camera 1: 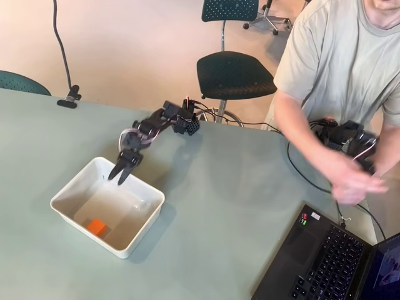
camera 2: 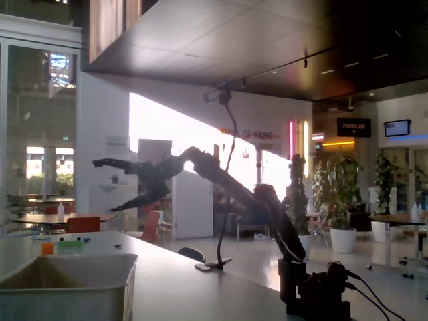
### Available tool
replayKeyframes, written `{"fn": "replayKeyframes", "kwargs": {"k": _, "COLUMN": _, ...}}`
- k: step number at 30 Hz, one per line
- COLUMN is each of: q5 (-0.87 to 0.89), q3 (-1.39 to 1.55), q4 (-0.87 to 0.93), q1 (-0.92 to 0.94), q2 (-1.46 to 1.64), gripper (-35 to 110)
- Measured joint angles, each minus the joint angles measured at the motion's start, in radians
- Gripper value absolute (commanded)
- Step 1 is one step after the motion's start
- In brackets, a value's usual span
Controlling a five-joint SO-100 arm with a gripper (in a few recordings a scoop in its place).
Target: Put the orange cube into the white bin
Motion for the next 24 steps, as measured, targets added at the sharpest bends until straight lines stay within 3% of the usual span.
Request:
{"fn": "replayKeyframes", "kwargs": {"k": 9, "q5": 0.002, "q3": -0.009, "q4": 0.503, "q1": -0.1, "q2": 0.4, "gripper": 65}}
{"fn": "replayKeyframes", "kwargs": {"k": 19, "q5": 0.003, "q3": 0.023, "q4": 0.545, "q1": -0.106, "q2": 0.741, "gripper": 65}}
{"fn": "replayKeyframes", "kwargs": {"k": 24, "q5": 0.003, "q3": 0.376, "q4": 0.545, "q1": -0.091, "q2": 0.965, "gripper": 65}}
